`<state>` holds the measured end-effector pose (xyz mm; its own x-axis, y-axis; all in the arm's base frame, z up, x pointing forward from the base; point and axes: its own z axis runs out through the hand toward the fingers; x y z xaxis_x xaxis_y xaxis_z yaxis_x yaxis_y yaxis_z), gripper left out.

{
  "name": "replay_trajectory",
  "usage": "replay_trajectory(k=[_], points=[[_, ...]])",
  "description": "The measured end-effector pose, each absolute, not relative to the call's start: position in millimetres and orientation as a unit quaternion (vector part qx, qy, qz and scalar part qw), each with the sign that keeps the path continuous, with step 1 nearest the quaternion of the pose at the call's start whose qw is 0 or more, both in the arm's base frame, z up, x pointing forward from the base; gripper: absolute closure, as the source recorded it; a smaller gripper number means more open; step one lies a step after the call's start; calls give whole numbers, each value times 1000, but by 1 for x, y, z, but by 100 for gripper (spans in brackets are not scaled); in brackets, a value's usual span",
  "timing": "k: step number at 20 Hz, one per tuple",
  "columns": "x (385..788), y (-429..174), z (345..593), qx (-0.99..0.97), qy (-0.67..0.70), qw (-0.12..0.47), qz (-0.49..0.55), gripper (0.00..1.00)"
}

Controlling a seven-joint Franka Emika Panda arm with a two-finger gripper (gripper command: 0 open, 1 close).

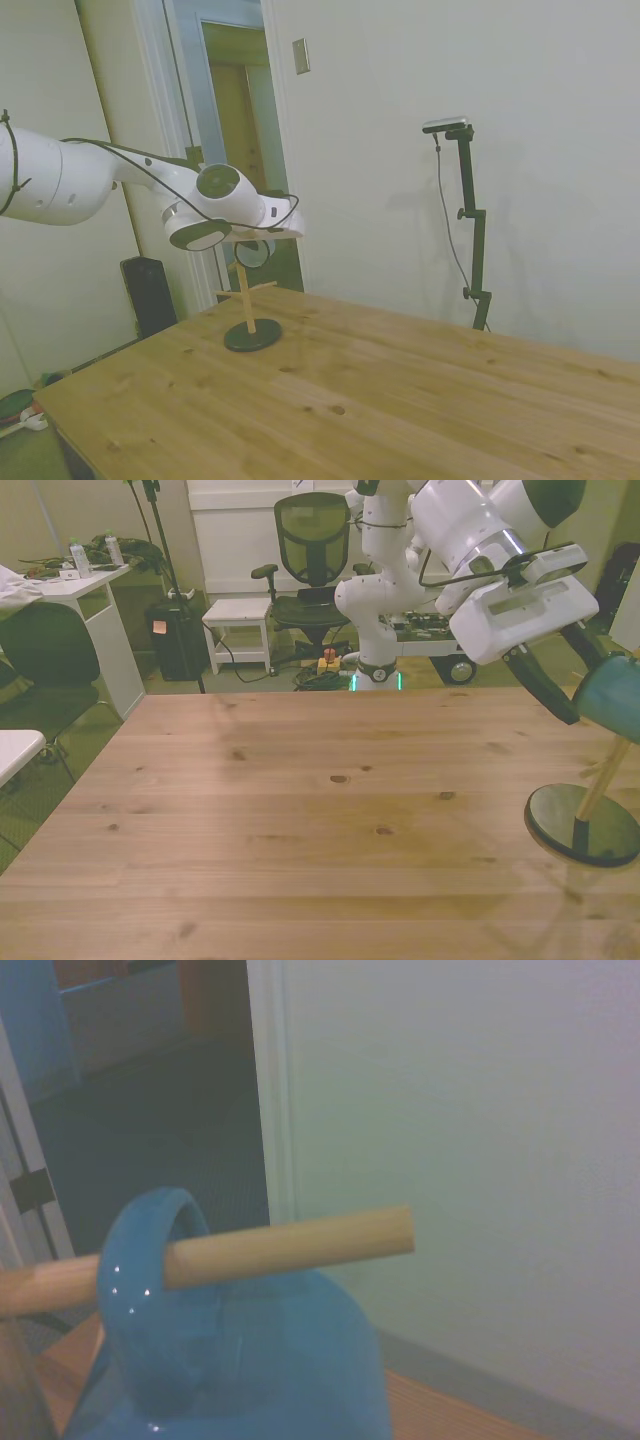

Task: Unload the mug

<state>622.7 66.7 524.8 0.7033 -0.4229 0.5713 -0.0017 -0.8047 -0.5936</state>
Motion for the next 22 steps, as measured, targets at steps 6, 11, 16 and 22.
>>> replay_trajectory(k=[6, 11, 16, 22], points=[[636, 71, 525, -877, 115, 295, -362, 100], [638, 70, 526, -877, 113, 298, -359, 100], [638, 70, 526, -878, 112, 299, -357, 100], [638, 71, 526, -879, 106, 305, -352, 100]])
